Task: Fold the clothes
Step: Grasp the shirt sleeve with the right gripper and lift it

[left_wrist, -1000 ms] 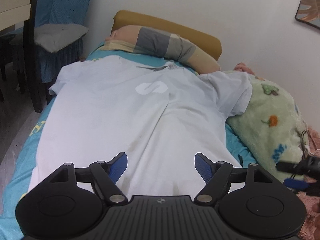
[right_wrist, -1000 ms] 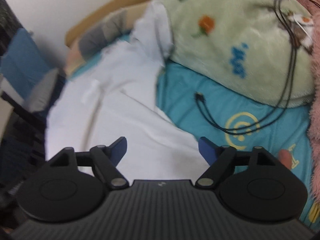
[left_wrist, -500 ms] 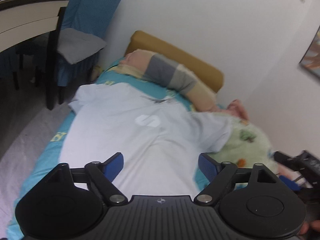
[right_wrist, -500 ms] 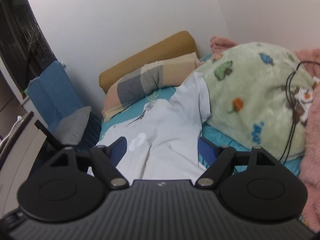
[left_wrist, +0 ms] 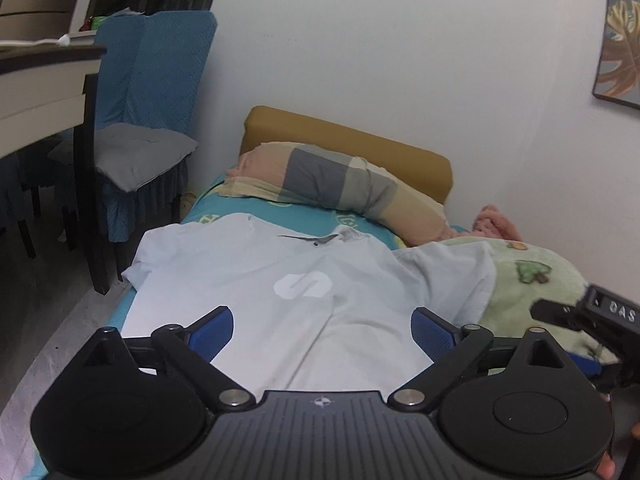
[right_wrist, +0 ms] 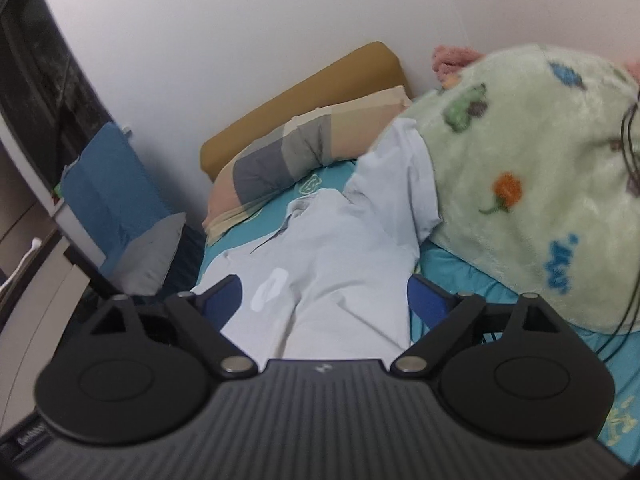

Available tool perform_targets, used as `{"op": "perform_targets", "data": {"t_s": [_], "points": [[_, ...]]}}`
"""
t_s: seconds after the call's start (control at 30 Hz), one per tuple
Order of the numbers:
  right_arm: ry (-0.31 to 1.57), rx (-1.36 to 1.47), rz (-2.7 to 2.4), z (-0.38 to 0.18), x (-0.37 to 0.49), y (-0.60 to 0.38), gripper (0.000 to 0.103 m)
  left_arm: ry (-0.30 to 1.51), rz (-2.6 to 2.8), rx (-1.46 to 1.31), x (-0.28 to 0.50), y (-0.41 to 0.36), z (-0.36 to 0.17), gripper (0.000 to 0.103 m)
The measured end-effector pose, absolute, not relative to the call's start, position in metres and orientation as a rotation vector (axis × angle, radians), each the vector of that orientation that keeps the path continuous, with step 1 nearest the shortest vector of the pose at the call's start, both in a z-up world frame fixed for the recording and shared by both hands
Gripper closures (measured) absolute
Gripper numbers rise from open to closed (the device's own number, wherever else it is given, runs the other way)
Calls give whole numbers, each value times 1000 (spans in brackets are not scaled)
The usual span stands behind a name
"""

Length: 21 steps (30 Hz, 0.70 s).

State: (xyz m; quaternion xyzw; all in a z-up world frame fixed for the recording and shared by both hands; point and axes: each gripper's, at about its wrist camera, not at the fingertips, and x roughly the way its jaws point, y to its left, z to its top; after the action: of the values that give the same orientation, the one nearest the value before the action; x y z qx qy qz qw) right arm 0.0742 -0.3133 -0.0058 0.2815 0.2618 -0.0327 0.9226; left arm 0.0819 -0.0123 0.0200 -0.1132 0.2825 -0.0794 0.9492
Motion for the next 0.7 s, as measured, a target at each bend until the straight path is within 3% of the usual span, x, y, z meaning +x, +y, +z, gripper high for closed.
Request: {"op": "perform_targets", "data": {"t_s": [0.27, 0.7], "points": [[504, 673, 4, -100, 108, -347, 12, 674, -144, -241, 114, -14, -54, 6], [480, 893, 14, -197, 198, -390, 12, 722, -64, -189, 118, -22, -82, 5]]}}
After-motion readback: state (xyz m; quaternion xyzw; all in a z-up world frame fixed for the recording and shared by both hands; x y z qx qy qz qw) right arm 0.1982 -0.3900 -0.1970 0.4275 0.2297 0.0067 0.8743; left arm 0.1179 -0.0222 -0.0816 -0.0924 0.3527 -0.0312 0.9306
